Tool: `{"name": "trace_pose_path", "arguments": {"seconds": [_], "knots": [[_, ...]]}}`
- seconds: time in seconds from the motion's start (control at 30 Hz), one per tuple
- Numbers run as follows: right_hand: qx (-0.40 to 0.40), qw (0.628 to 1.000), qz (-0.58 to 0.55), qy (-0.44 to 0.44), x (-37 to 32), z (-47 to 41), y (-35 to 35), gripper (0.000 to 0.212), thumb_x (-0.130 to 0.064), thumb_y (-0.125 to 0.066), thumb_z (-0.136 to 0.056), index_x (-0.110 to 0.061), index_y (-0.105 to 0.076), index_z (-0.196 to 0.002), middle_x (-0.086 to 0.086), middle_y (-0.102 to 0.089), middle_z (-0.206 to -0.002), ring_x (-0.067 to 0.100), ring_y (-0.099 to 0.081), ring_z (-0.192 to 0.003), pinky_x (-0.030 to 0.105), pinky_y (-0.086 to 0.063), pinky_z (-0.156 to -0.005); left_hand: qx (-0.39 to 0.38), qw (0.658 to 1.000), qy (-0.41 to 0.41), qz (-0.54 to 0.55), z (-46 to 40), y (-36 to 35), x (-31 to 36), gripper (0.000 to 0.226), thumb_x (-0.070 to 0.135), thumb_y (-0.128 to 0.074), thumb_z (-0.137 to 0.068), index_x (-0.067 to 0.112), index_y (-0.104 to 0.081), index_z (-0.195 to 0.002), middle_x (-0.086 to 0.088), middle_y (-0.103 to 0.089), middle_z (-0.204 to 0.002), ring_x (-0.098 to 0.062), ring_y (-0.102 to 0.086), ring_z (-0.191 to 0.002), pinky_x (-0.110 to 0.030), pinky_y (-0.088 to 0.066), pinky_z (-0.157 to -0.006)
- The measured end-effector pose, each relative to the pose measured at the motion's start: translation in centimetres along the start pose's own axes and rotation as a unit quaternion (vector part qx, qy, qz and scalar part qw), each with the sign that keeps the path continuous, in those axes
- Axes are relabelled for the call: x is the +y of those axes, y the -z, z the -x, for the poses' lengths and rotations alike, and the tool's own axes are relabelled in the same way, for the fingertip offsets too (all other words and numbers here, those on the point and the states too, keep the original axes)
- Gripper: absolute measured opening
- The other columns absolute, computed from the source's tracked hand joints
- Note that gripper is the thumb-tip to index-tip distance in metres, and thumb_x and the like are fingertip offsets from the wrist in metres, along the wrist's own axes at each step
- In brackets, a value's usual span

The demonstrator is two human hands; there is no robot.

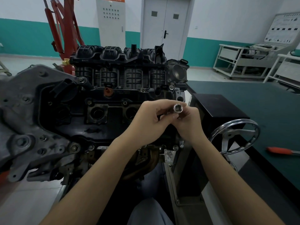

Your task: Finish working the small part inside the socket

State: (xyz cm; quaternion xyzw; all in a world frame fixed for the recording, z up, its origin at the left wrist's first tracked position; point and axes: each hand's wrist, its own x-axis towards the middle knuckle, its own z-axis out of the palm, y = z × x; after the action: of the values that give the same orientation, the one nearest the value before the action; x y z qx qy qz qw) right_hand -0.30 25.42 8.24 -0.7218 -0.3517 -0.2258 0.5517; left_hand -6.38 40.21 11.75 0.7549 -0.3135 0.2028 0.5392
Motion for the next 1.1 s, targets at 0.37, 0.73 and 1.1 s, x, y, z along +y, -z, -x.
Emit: {"name": "trace_pose_path", "arguments": {"seconds": [0.37, 0.73, 1.1], "knots": [[0.004, 1.000, -0.007, -0.015, 0.25, 0.40, 0.14, 0.033, 0.009, -0.068, -0.079, -0.015, -0.065, -0.101, -0.022, -0.069, -0.080, -0.004, -0.067, -0.080, 0.012, -0.049, -0.073, -0.011, 1.000, 0.012, 0.011, -0.08, -0.19, -0.23, 0.030, -0.007, -0.064, -0.086, 0.005, -0.070, -0.113, -0.007, -0.072, -0.107, -0.014, -0.067, -0.106, -0.037, -0.052, -0.097], [-0.016, 0.999, -0.032, 0.001, -0.48, 0.08, 0.45, 0.034, 0.003, -0.065, -0.080, -0.024, -0.063, -0.101, -0.025, -0.070, -0.091, -0.003, -0.066, -0.088, 0.012, -0.049, -0.077, 0.032, 0.998, 0.012, 0.058, -0.22, -0.12, 0.02, 0.025, -0.010, -0.068, -0.081, 0.003, -0.072, -0.103, -0.011, -0.073, -0.100, -0.020, -0.070, -0.099, -0.042, -0.054, -0.094], [-0.009, 1.000, -0.005, 0.013, 0.03, 0.31, 0.46, 0.036, 0.008, -0.065, -0.079, -0.019, -0.062, -0.103, -0.031, -0.068, -0.088, -0.009, -0.065, -0.085, 0.007, -0.047, -0.074, 0.039, 0.998, -0.001, 0.047, -0.10, -0.44, 0.48, 0.031, -0.007, -0.072, -0.078, 0.013, -0.070, -0.102, 0.000, -0.073, -0.093, -0.012, -0.071, -0.093, -0.028, -0.055, -0.088]]}}
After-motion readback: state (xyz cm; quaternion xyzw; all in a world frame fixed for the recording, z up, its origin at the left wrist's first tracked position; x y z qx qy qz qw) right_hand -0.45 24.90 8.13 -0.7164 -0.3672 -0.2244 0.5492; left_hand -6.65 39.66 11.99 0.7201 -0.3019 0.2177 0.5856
